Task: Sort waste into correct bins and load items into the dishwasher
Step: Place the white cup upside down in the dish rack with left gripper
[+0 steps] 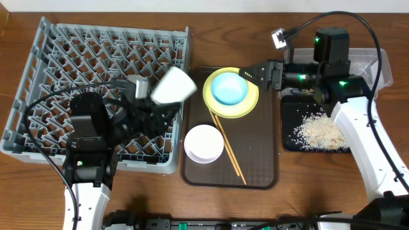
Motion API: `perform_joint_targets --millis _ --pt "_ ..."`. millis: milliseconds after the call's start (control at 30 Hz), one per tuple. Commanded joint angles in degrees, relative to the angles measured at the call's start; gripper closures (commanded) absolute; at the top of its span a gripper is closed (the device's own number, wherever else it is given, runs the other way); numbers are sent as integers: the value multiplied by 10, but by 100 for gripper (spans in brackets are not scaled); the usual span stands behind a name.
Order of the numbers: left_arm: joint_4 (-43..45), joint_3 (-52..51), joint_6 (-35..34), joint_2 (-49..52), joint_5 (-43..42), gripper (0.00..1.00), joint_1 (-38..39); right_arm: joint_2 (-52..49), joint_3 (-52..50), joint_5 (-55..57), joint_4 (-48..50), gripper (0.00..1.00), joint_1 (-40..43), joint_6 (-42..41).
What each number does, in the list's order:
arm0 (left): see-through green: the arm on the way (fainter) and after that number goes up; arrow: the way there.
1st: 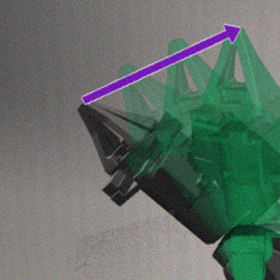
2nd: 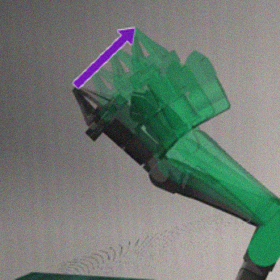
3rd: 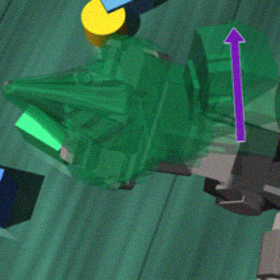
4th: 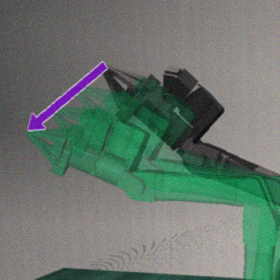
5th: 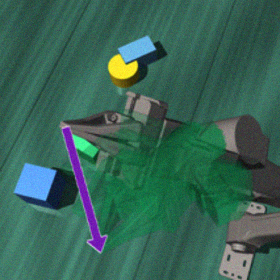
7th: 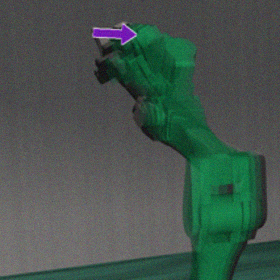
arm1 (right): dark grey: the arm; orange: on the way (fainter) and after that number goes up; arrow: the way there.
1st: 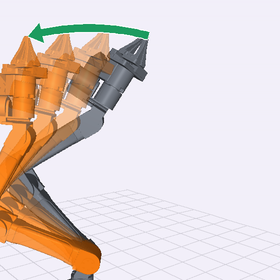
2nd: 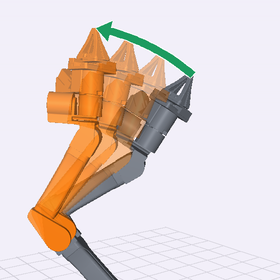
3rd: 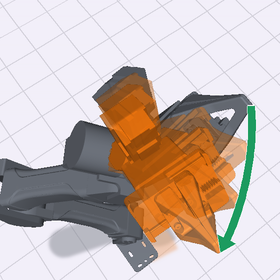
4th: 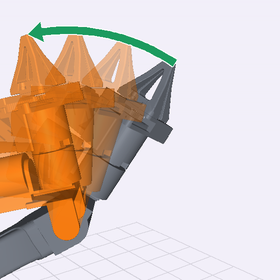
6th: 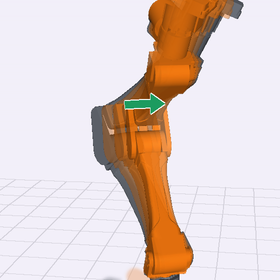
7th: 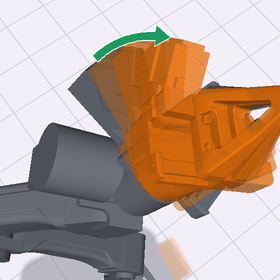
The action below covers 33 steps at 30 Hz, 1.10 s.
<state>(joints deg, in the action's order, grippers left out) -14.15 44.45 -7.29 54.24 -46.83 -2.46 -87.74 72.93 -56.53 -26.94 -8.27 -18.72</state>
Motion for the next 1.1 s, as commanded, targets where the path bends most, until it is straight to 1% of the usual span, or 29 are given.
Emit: perform_joint_targets --millis 0,100,200,267,367,533,633,767,1067 --pt "-33 9 12 -9 171 41 -18 1 3 113 -43 35 4 67" --pt "-96 20 10 -21 230 44 -35 1 12 182 -102 35 4 99" --pt "-187 49 10 -26 299 44 -54 1 36 258 -174 35 5 132" --pt "-246 70 10 -26 330 44 -65 1 55 304 -213 34 5 149" --pt "-312 89 10 -21 336 44 -76 1 77 342 -252 34 4 172" --pt "-377 90 10 -2 336 44 -78 1 81 343 -258 34 4 177" --pt "-396 90 10 19 329 44 -78 1 81 343 -258 34 4 177" --pt "-394 90 10 50 292 44 -78 1 80 343 -258 33 4 177" --pt "-389 90 10 135 289 43 -78 1 80 342 -262 32 4 177"
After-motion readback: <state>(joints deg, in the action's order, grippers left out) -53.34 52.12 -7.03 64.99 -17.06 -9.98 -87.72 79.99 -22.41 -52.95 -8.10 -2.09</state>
